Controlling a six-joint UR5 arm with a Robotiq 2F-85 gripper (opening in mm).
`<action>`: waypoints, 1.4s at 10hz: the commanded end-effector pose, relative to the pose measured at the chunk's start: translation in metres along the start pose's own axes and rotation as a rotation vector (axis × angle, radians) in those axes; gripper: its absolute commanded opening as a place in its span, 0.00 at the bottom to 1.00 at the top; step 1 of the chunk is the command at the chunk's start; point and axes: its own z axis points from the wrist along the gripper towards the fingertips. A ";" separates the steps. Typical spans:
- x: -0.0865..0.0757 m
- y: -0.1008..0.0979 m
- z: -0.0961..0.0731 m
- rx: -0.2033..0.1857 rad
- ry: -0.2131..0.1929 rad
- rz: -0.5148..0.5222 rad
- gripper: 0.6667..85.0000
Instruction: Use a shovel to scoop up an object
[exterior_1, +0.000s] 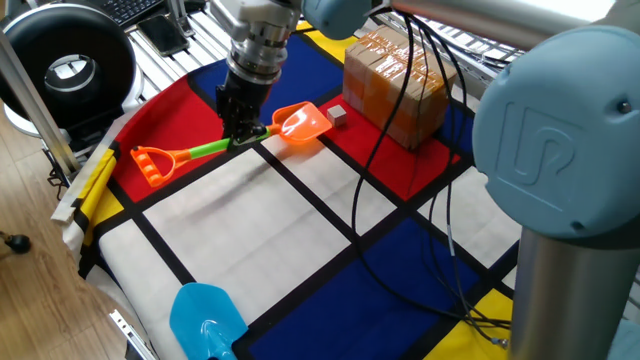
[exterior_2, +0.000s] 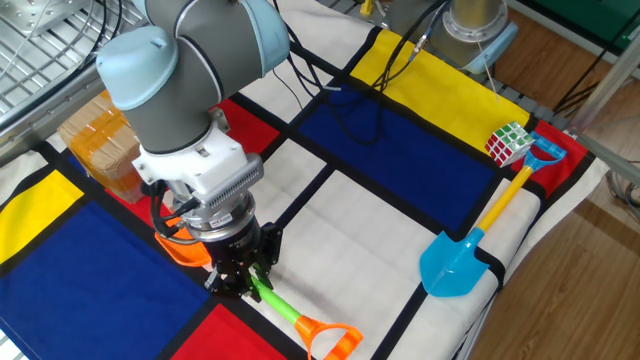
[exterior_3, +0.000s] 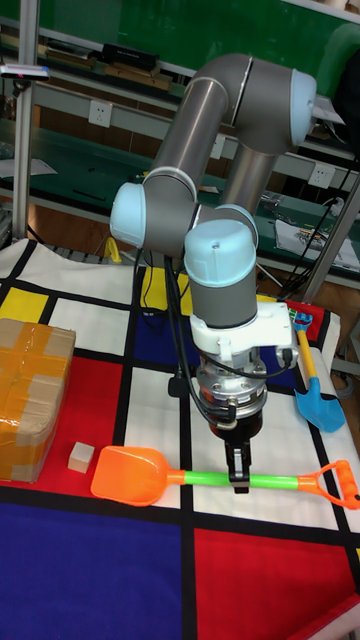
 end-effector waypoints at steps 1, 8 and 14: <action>-0.001 -0.003 -0.002 0.001 -0.010 0.024 0.00; 0.002 0.001 -0.004 0.006 -0.006 0.059 0.00; 0.016 0.014 -0.007 0.004 -0.030 0.019 0.00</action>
